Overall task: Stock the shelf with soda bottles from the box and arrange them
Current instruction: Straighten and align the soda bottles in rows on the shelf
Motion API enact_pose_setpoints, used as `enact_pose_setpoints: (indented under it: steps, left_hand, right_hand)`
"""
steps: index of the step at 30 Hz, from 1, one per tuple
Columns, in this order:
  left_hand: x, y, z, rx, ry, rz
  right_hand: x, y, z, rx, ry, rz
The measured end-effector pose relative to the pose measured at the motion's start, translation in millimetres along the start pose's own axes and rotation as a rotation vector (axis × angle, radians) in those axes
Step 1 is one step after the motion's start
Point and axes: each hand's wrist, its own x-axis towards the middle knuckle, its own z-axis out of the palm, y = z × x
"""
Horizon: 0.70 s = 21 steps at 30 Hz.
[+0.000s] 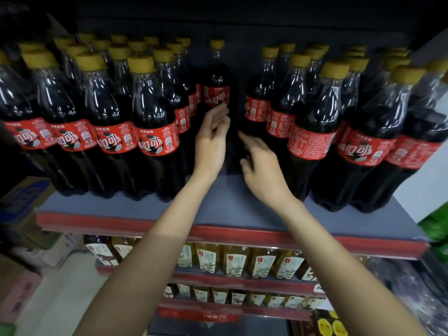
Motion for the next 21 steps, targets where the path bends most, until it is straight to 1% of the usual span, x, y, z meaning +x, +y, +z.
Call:
enact_pose_setpoints:
  steps: [2,5,7,9,11,13,16,19,21]
  left_hand:
    - [6.1,-3.4,6.4,0.121,-0.058,0.078]
    - [28.6,-13.8,19.4,0.273,-0.207,0.047]
    - [39.3,-15.9,23.7,0.303,-0.334,0.037]
    - [46.9,-14.3,25.0,0.306,-0.464,0.08]
    - [48.7,-12.5,24.7,0.333,-0.508,0.126]
    - [46.6,-14.4,24.0,0.349,-0.446,0.167]
    - [34.0,-14.8,19.7,0.383,-0.253,0.161]
    - [16.9,-9.6,12.3,0.506,-0.042,0.136]
    - [10.3,-8.3,6.3,0.543,0.022,0.15]
  right_hand:
    - [-17.0,2.3,-3.0,0.08,0.075,0.062]
    - [-16.0,2.4,7.4,0.099,0.011,0.137]
    - [-8.0,0.6,17.8,0.092,-0.013,0.158]
    - [0.1,-1.9,25.9,0.088,0.0,0.199]
    - [5.1,-5.4,30.8,0.069,0.011,0.247]
    - [5.6,-6.9,33.9,0.046,0.026,0.26]
    - [5.4,-1.8,32.3,0.039,0.062,0.21]
    - [10.7,0.9,26.2,0.051,0.027,0.166]
    - [15.1,-0.5,25.3,0.108,0.027,0.15]
